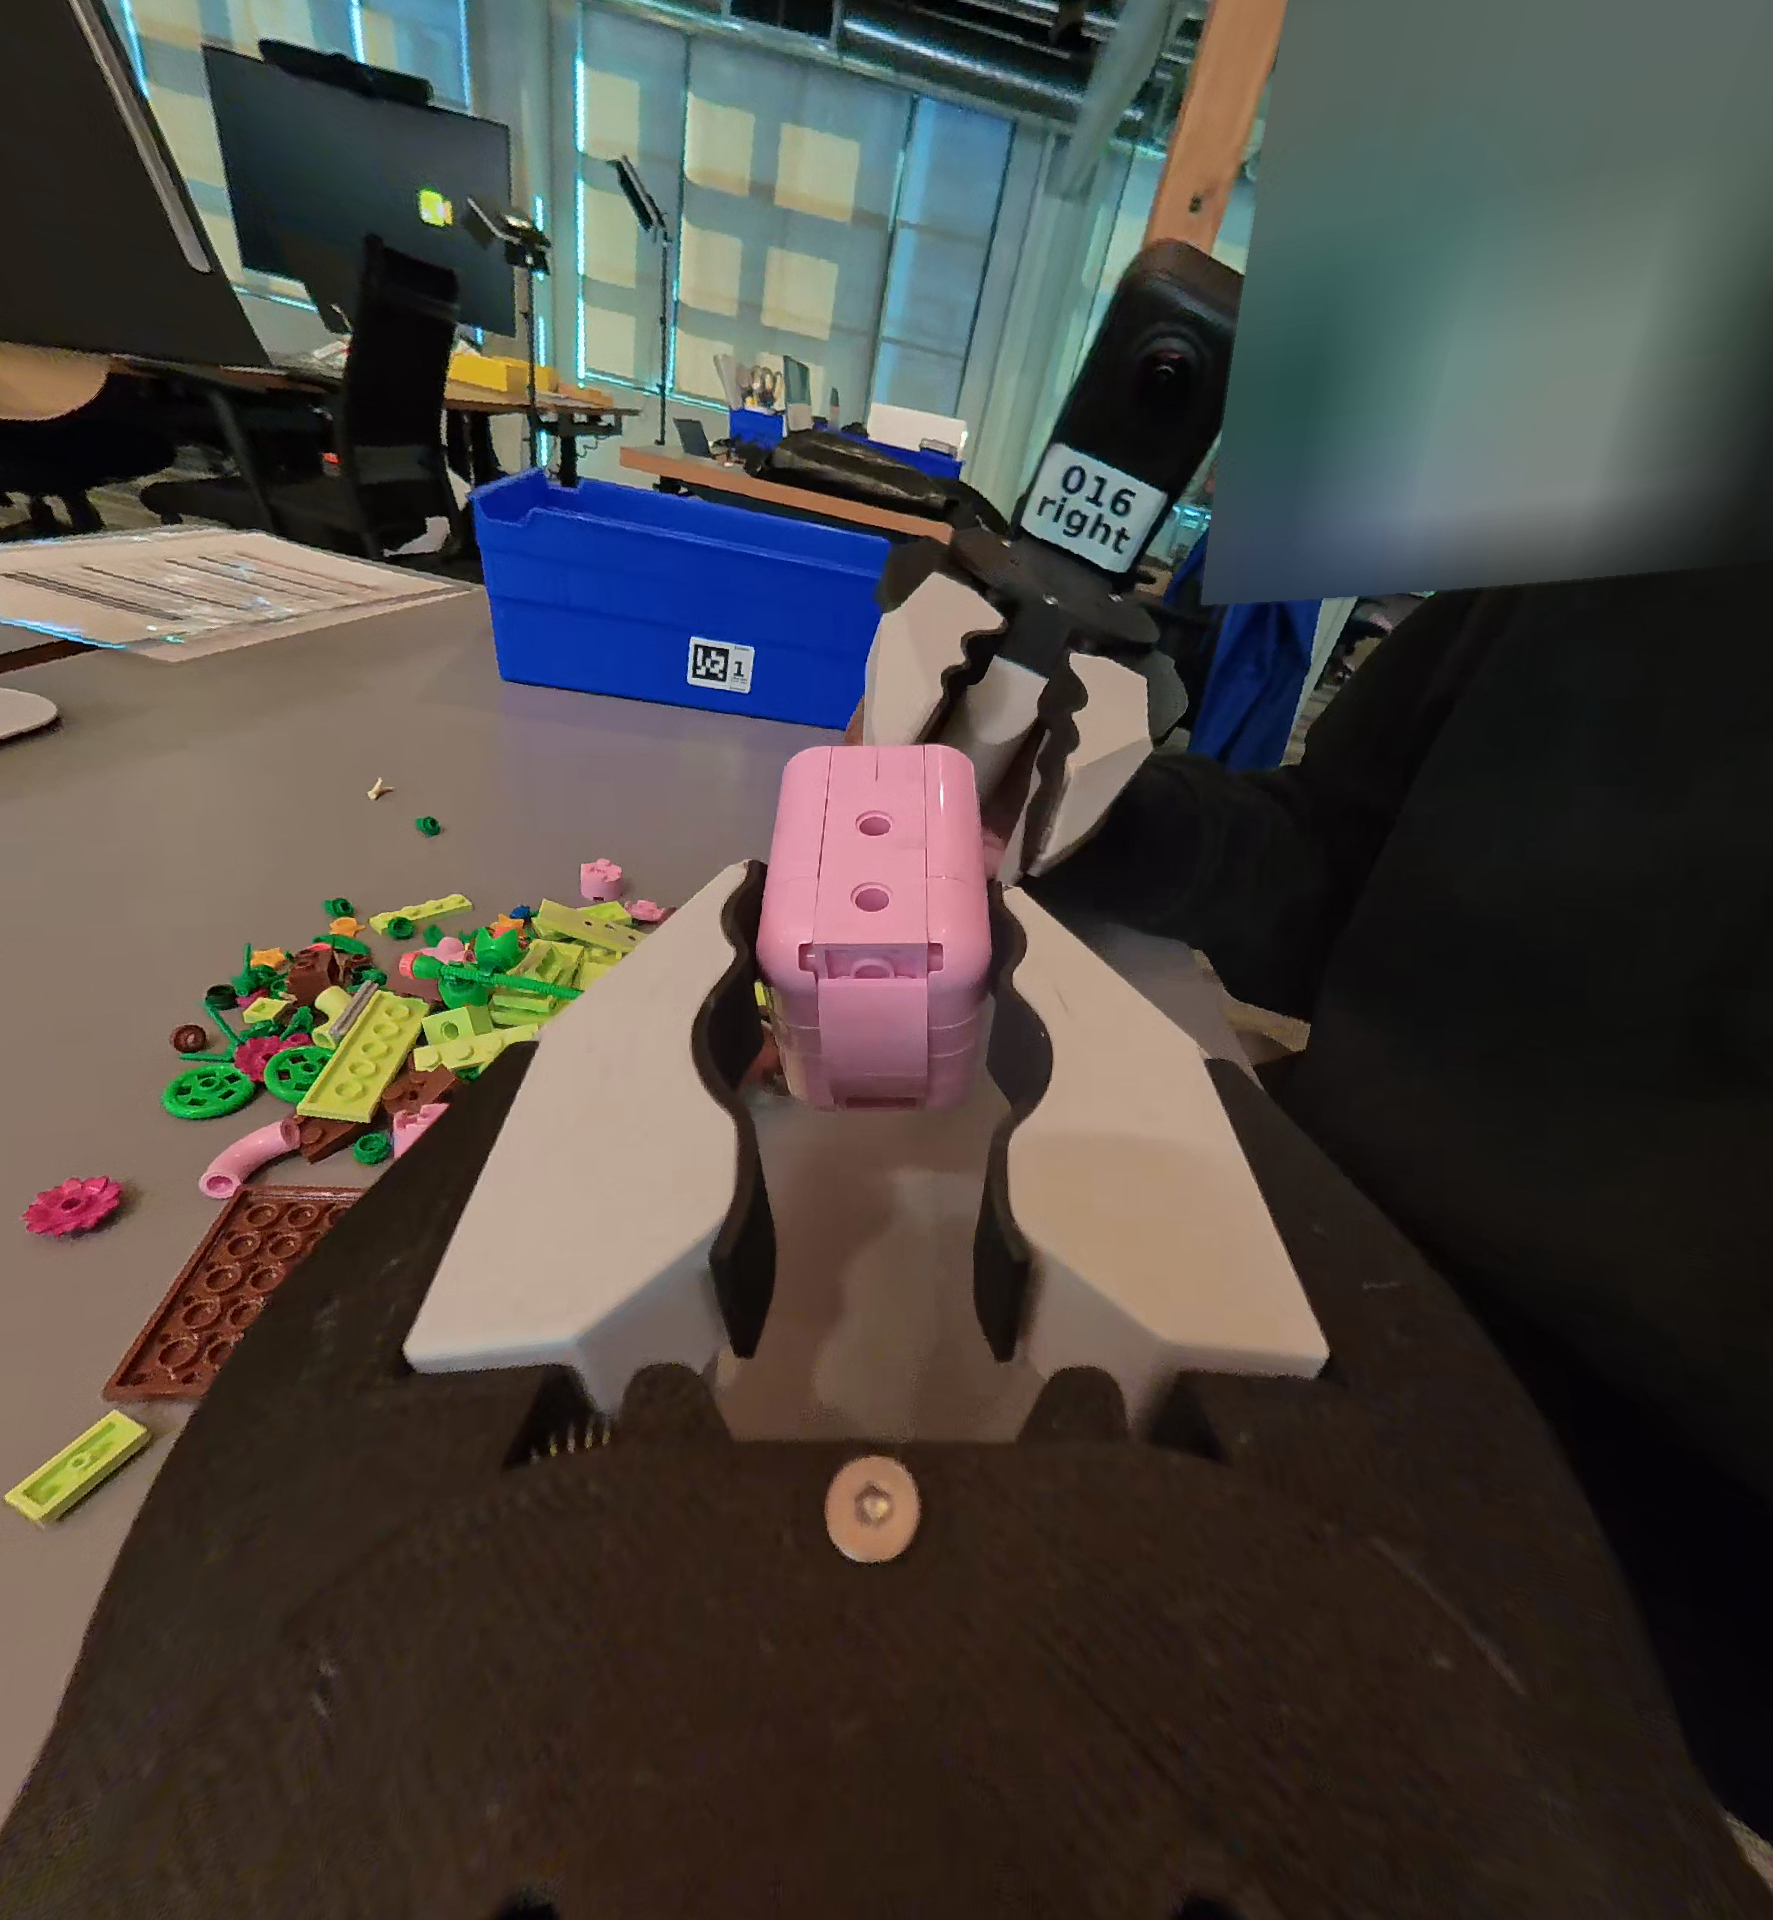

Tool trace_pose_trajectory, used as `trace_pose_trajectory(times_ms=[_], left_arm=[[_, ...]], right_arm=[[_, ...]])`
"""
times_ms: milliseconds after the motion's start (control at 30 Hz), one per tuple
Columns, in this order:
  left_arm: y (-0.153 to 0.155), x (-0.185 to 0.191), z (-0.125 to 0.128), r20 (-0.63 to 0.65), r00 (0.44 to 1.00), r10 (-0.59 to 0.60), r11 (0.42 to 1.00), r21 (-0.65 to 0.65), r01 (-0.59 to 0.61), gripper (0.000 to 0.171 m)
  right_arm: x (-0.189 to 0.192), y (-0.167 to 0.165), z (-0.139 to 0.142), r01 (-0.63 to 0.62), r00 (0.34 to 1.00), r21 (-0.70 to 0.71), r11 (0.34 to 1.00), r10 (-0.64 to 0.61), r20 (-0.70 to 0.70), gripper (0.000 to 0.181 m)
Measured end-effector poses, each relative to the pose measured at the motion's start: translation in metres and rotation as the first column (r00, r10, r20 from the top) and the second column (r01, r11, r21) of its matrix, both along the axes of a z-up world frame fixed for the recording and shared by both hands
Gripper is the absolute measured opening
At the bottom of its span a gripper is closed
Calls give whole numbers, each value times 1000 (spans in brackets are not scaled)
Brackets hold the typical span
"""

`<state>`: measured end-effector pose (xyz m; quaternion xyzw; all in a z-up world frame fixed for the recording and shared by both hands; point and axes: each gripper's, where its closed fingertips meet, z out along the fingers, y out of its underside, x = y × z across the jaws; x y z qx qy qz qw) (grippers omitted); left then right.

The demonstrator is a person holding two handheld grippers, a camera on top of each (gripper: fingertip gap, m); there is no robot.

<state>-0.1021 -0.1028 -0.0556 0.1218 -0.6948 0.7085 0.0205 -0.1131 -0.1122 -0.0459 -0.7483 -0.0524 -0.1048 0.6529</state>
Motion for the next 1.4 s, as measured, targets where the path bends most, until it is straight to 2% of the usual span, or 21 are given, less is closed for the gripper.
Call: trace_pose_trajectory(times_ms=[233,533,733,800,900,1000,1067,1133,1267,1333,1400], left_arm=[[-5,-6,-4,12,1000,-27,999,32,27,38],[-7,-7,-6,50,999,-13,998,68,9,38],[-7,-6,-6,78,997,10,997,80,-17,38],[-7,-3,-5,101,994,35,996,82,-44,37],[-3,8,-4,196,972,131,982,109,-154,37],[8,32,-5,359,882,305,913,155,-378,37],[18,48,-8,500,775,387,819,200,-538,38],[23,55,-9,610,681,405,742,216,-634,38],[20,55,-2,747,545,381,659,194,-727,38],[16,55,-4,789,505,349,631,200,-749,39],[12,53,-7,802,501,325,624,216,-751,38]], right_arm=[[-8,9,-7,-82,980,9,997,82,-180,26],[-13,11,-9,-120,962,18,993,120,-245,11],[-11,11,-9,-120,956,21,993,121,-267,11],[-10,11,-9,-115,955,25,993,117,-272,11],[-2,7,-7,-88,949,41,995,97,-301,18],[13,2,-4,-24,936,72,997,48,-349,22],[23,-1,-6,26,932,64,998,-1,-362,25],[32,-4,-8,77,938,49,996,-56,-343,27],[39,-5,-9,154,957,16,988,-145,-249,26],[41,-4,-10,184,964,-3,983,-181,-193,25],[40,-2,-11,194,970,-20,981,-194,-148,24]])
